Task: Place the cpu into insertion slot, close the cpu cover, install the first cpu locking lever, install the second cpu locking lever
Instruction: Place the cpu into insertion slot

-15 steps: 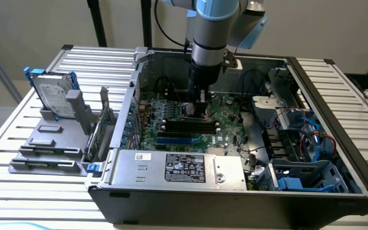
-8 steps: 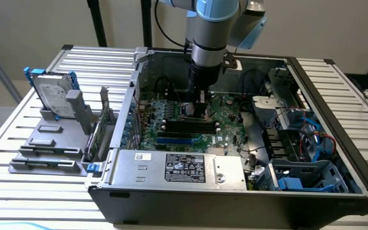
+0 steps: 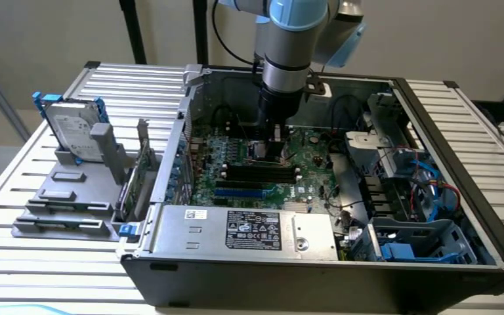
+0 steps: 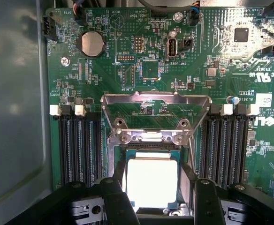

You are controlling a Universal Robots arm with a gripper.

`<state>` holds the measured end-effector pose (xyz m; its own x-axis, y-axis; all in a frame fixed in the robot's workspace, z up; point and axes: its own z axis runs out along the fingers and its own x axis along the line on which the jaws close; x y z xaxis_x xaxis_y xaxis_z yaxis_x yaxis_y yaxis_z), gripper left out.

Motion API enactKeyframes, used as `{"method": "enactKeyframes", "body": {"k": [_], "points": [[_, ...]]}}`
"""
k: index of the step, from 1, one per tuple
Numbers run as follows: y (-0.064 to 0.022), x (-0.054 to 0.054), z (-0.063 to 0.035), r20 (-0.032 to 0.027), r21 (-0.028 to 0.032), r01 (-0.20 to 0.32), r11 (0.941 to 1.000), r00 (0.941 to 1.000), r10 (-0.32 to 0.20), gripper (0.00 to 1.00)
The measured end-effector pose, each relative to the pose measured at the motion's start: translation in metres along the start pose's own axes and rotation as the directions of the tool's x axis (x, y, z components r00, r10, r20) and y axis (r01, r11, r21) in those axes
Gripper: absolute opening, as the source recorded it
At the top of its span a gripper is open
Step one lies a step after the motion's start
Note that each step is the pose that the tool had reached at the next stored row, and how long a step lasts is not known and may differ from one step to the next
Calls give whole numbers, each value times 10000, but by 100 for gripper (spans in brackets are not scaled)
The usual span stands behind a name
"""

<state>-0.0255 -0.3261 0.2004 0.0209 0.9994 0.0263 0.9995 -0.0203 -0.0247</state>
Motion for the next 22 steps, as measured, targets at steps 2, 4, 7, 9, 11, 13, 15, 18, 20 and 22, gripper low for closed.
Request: {"method": "enactKeyframes", "body": {"k": [2, 4, 7, 9, 11, 13, 15, 18, 20, 22], "points": [[5, 0, 3, 0, 9, 0, 10000, 10000, 0, 54], [9, 0, 6, 0, 16, 0, 10000, 10000, 0, 54], [11, 0, 8, -1, 21, -2, 10000, 10000, 2, 54], [11, 0, 9, -6, 23, 0, 10000, 10000, 0, 54], [12, 1, 11, -21, 24, 6, 10000, 10000, -6, 54], [12, 0, 12, -46, 27, 25, 10000, 10000, -25, 54], [12, 0, 12, -86, 29, 55, 10000, 9999, -55, 54], [11, 0, 14, -155, 32, 114, 9999, 9998, -113, 54], [12, -1, 15, -185, 32, 151, 9999, 9997, -150, 54], [12, -3, 16, -204, 34, 192, 9998, 9996, -191, 54]]}}
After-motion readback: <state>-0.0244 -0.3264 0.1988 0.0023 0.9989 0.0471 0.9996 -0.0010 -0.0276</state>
